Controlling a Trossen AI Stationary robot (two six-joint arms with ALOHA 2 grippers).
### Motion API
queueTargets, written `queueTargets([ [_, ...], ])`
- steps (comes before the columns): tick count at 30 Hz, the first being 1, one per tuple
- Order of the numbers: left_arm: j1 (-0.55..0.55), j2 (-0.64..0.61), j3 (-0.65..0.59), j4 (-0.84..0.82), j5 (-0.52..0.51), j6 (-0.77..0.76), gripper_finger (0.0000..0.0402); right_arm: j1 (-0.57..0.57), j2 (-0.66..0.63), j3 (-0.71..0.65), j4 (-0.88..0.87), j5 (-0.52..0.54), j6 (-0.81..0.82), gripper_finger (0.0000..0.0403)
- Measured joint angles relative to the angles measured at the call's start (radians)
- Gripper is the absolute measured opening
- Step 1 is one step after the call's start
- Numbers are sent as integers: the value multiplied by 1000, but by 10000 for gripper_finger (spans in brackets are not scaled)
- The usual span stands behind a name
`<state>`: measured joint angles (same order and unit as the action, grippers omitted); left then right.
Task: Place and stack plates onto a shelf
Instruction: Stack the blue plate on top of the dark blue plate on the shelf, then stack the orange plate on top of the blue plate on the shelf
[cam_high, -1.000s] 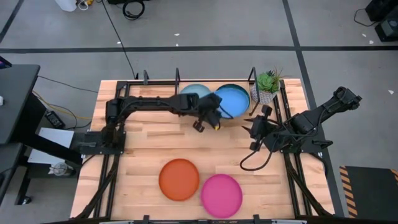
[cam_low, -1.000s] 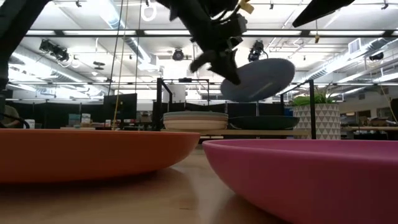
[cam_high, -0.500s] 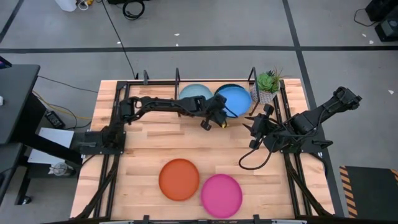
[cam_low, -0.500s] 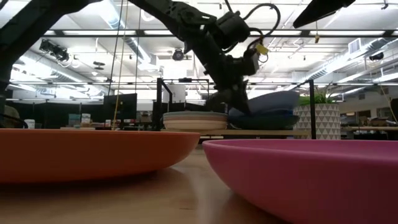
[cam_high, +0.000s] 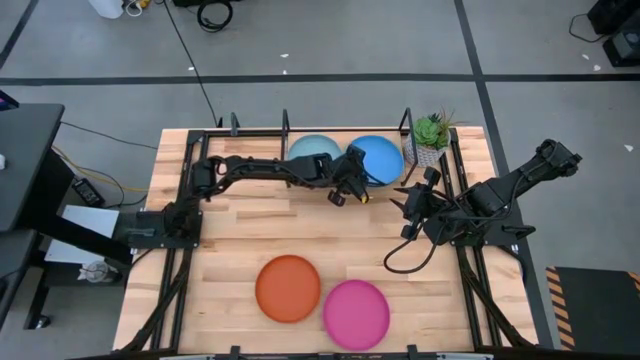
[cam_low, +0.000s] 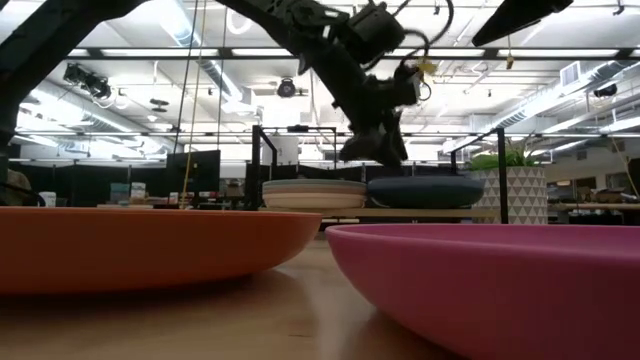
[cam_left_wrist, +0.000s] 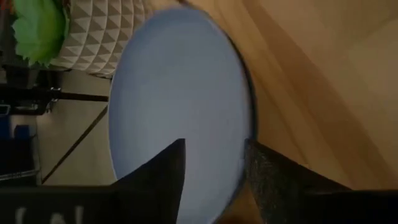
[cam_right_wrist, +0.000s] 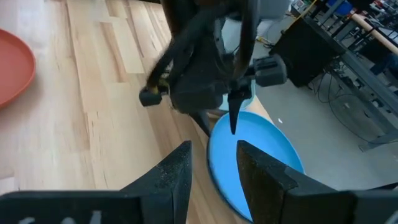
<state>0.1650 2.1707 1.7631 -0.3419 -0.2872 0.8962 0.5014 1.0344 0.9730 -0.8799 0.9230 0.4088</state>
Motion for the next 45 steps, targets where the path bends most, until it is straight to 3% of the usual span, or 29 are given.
queueTargets([
  [10, -7, -32, 32, -91, 303, -148, 176, 0, 0, 0, -6, 0, 5, 132],
  [17, -93, -45, 32, -284, 413, -233, 176, 0, 0, 0, -7, 0, 7, 132],
  [23, -227, -56, 32, -488, 416, -326, 176, 0, 0, 0, -10, 0, 7, 132],
  [31, -385, -56, 32, -658, 413, -719, 176, 0, 0, 0, -14, -15, 0, 132],
  [39, -558, -56, 32, -647, 320, -1137, 176, 0, 0, 0, -14, -27, -99, 132],
  [45, -636, -56, 32, -518, 192, -1448, 176, 0, 0, 0, -13, -27, -123, 132],
])
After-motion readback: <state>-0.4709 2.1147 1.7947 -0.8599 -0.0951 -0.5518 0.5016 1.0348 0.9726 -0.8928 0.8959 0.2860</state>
